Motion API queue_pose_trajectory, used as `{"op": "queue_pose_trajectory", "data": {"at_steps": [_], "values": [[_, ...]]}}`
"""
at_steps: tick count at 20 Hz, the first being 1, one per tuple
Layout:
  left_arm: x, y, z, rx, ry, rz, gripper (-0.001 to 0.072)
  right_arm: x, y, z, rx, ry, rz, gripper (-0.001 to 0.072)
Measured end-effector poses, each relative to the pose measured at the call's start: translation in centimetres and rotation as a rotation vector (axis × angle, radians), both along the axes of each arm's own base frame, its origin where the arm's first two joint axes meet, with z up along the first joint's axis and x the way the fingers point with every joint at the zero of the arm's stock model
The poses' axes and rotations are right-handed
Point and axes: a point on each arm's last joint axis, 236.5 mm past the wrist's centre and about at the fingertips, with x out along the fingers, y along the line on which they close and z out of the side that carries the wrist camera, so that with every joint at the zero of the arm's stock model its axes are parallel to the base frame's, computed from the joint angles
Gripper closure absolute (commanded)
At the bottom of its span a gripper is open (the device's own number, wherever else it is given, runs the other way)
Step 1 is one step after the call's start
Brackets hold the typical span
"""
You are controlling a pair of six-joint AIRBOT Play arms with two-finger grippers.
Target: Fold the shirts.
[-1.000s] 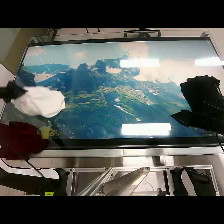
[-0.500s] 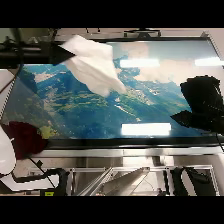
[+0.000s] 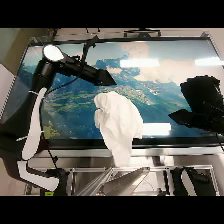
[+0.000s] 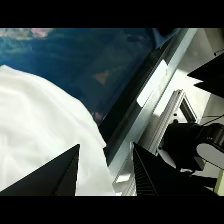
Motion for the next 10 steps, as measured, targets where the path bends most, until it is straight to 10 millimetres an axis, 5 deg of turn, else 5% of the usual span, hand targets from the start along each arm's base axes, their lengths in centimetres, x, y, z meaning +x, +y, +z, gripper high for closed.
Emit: {"op": "queue_pose_trajectory", "data": {"at_steps": [4, 7, 10], "values": [[0.7, 3.9, -3.0, 0.077, 0.113, 0.034, 0.0352, -1.2, 0.8, -1.4, 0.023, 0.051, 0.026, 0.0119], [-0.5, 8.3, -6.4, 0.186, 0.225, 0.069, 0.0352, -3.5, 3.3, -5.0, 0.095, 0.150, 0.073, 0.0121], [-1.6, 11.8, -10.7, 0.263, 0.288, 0.140, 0.0352, -4.9, 6.4, -8.6, 0.170, 0.196, 0.104, 0.0244]]}}
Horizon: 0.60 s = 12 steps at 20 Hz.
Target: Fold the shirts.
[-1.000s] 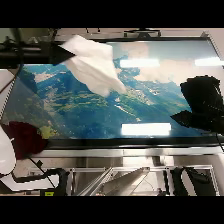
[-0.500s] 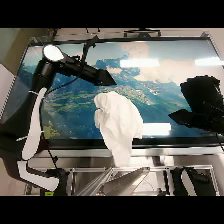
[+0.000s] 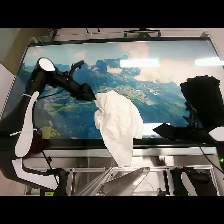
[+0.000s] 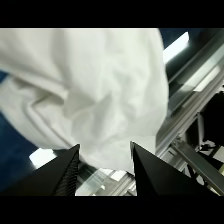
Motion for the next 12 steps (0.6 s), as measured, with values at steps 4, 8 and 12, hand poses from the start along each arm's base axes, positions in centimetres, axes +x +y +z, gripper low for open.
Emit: {"op": "queue_pose_trajectory", "data": {"at_steps": [4, 8, 12], "values": [[0.7, 2.1, -5.8, 0.035, 0.013, 0.099, 0.0352, -0.2, 3.6, -3.2, 0.038, 0.005, 0.021, 0.0245], [2.8, 0.4, -8.6, -0.047, 0.004, 0.137, 0.0352, -0.5, 6.6, -6.9, 0.018, 0.055, 0.050, 0.0246], [4.5, -2.2, -10.2, -0.096, 0.010, 0.101, 0.0351, -0.3, 9.7, -8.7, 0.057, 0.086, 0.082, 0.0460]]}}
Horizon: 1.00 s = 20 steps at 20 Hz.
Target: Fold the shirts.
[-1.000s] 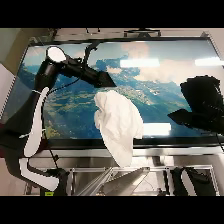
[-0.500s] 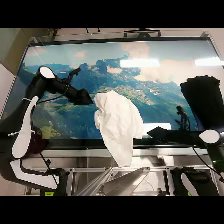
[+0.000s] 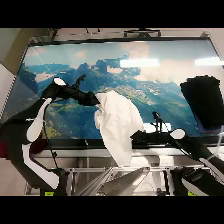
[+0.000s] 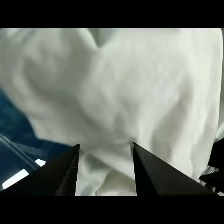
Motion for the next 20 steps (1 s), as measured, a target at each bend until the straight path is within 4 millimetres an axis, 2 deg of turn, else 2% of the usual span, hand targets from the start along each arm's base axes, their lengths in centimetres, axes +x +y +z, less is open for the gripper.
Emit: {"op": "queue_pose_trajectory", "data": {"at_steps": [2, 4, 5, 6, 10, 12, 14, 16, 18, 20], "values": [[0.2, -1.2, -0.5, -0.016, 0.009, -0.035, 0.0352, 0.5, 1.6, 0.0, 0.044, 0.005, 0.013, 0.0613], [0.3, -2.0, -0.8, -0.029, 0.019, -0.062, 0.0355, 1.0, 2.8, 0.3, 0.087, 0.003, 0.024, 0.0694], [0.3, -2.3, -1.0, -0.034, 0.026, -0.070, 0.0401, 1.3, 3.3, 0.7, 0.106, -0.003, 0.030, 0.0695], [0.3, -2.4, -1.2, -0.036, 0.037, -0.073, 0.0672, 1.6, 3.7, 1.1, 0.123, -0.010, 0.034, 0.0695], [0.3, -3.0, -1.0, -0.058, 0.056, -0.076, 0.0682, 2.4, 5.0, 2.7, 0.179, -0.037, 0.054, 0.0695], [0.5, -3.6, 0.4, -0.090, 0.042, -0.069, 0.0683, 2.7, 5.5, 3.9, 0.206, -0.059, 0.069, 0.0695], [0.8, -4.2, 2.7, -0.130, 0.009, -0.067, 0.0682, 3.0, 6.0, 5.6, 0.239, -0.093, 0.086, 0.0695], [0.7, -4.6, 6.0, -0.173, -0.043, -0.081, 0.0683, 3.8, 6.3, 8.9, 0.293, -0.159, 0.101, 0.0696], [0.3, -4.9, 11.0, -0.245, -0.115, -0.095, 0.0682, 5.3, 6.0, 13.5, 0.356, -0.263, 0.101, 0.0696], [-0.6, -4.9, 18.0, -0.343, -0.215, -0.106, 0.0683, 7.2, 4.5, 19.4, 0.412, -0.404, 0.081, 0.0695]]}}
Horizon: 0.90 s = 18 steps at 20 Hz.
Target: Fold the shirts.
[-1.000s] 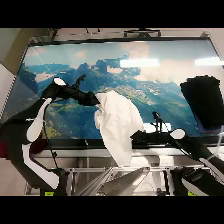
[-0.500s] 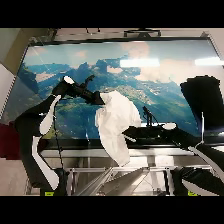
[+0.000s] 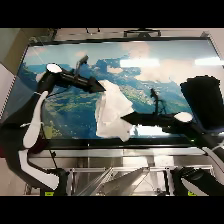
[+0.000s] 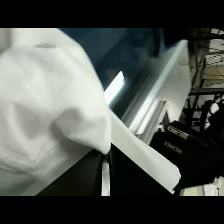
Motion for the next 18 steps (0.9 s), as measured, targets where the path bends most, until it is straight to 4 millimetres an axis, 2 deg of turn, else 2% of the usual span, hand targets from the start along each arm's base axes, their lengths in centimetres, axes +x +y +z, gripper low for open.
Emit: {"op": "queue_pose_trajectory", "data": {"at_steps": [2, 5, 7, 8, 10, 12, 14, 16, 18], "values": [[-1.6, 0.6, 7.4, -0.094, -0.116, -0.013, 0.0683, 1.4, -2.3, 7.0, 0.062, -0.162, -0.047, 0.0695], [-5.6, 2.1, 18.0, -0.181, -0.309, -0.025, 0.0682, 0.8, -6.0, 17.7, 0.113, -0.422, -0.109, 0.0695], [-9.1, 3.0, 23.8, -0.204, -0.449, -0.022, 0.0681, -1.6, -7.8, 24.3, 0.122, -0.606, -0.139, 0.0696], [-11.0, 3.4, 26.3, -0.211, -0.519, -0.018, 0.0681, -2.9, -8.3, 27.0, 0.121, -0.682, -0.152, 0.0696], [-14.3, 3.7, 30.0, -0.214, -0.640, 0.000, 0.0680, -5.4, -9.1, 31.3, 0.107, -0.822, -0.175, 0.0696], [-16.0, 4.1, 32.0, -0.198, -0.727, 0.053, 0.0680, -6.7, -9.5, 33.9, 0.079, -0.910, -0.197, 0.0696], [-16.1, 4.6, 32.4, -0.169, -0.763, 0.122, 0.0680, -6.1, -10.0, 34.8, 0.043, -0.941, -0.231, 0.0695], [-14.7, 5.2, 30.7, -0.129, -0.733, 0.177, 0.0679, -3.2, -10.7, 33.8, 0.003, -0.906, -0.257, 0.0695], [-12.2, 5.6, 27.2, -0.083, -0.647, 0.206, 0.0679, 0.8, -11.1, 31.4, -0.024, -0.824, -0.258, 0.0695]]}}
